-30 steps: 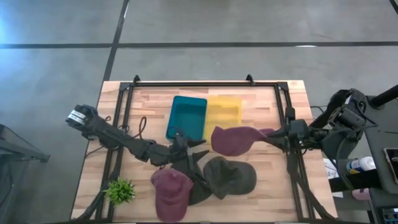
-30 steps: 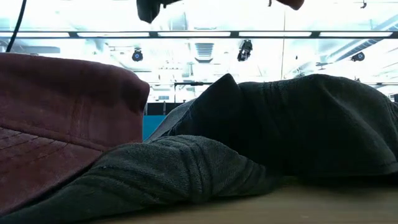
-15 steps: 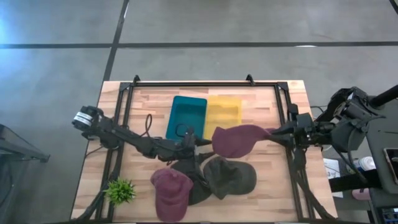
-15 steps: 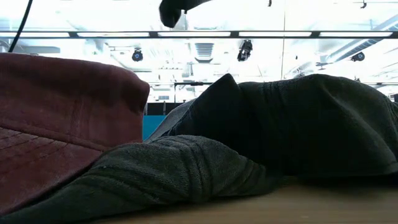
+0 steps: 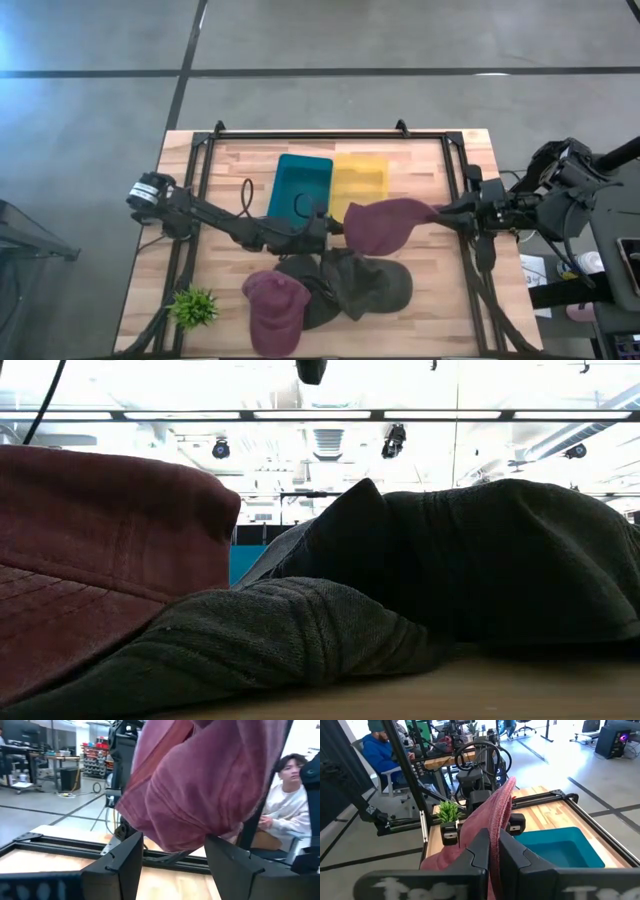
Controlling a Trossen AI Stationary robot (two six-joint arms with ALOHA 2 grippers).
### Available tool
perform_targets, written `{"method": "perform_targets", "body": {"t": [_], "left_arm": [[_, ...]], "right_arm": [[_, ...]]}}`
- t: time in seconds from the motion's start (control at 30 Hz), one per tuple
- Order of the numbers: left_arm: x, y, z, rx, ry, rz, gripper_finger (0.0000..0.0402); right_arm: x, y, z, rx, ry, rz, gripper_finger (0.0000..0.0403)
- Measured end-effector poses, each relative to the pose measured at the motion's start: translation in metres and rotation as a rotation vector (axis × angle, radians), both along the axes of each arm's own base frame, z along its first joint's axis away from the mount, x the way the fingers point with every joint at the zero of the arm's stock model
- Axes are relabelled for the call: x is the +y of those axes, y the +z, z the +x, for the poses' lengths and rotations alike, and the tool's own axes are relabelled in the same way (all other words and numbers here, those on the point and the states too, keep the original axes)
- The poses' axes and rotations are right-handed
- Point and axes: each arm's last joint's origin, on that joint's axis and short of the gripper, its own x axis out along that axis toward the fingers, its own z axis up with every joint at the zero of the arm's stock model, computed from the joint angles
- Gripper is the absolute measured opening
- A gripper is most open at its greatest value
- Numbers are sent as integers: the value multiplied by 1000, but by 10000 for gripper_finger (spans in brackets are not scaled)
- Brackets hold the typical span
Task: Pick & Place hat
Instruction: Put the right red cap into the yellow bin
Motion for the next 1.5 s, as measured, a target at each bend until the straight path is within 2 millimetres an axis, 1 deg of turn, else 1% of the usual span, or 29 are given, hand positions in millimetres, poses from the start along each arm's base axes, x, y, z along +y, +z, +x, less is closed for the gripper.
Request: {"method": "perform_targets", "body": {"t": [0.1, 0.27, 0.53, 0.67, 0.93, 1.07, 1.27, 1.43, 1.5], "left_arm": [[0, 2, 0, -17, -13, -16, 206], [-3, 11, 1, -50, -74, -1, 206], [-6, 2, 2, 42, -105, 33, 206], [-4, 3, 2, 32, -101, 49, 206], [7, 12, 5, -32, -59, 43, 206], [6, 18, 6, -53, -78, 42, 206], [2, 17, 5, -38, -142, 39, 206], [3, 29, 7, -76, -133, 56, 206], [5, 31, 11, -85, -124, 71, 206]], "right_arm": [[-1, 1, -1, -1, 6, 5, 12], [-3, 1, -3, -3, 16, 12, 12], [-10, 5, -10, -20, 16, 30, 13], [-12, 6, -12, -25, 16, 35, 13], [-12, 4, -12, -14, 15, 24, 13], [-12, 4, -12, -13, 13, 21, 13], [-13, 4, -12, -12, -5, 6, 13], [-12, 4, -12, -13, -8, 6, 13], [-12, 4, -11, -14, -10, 8, 13]]}}
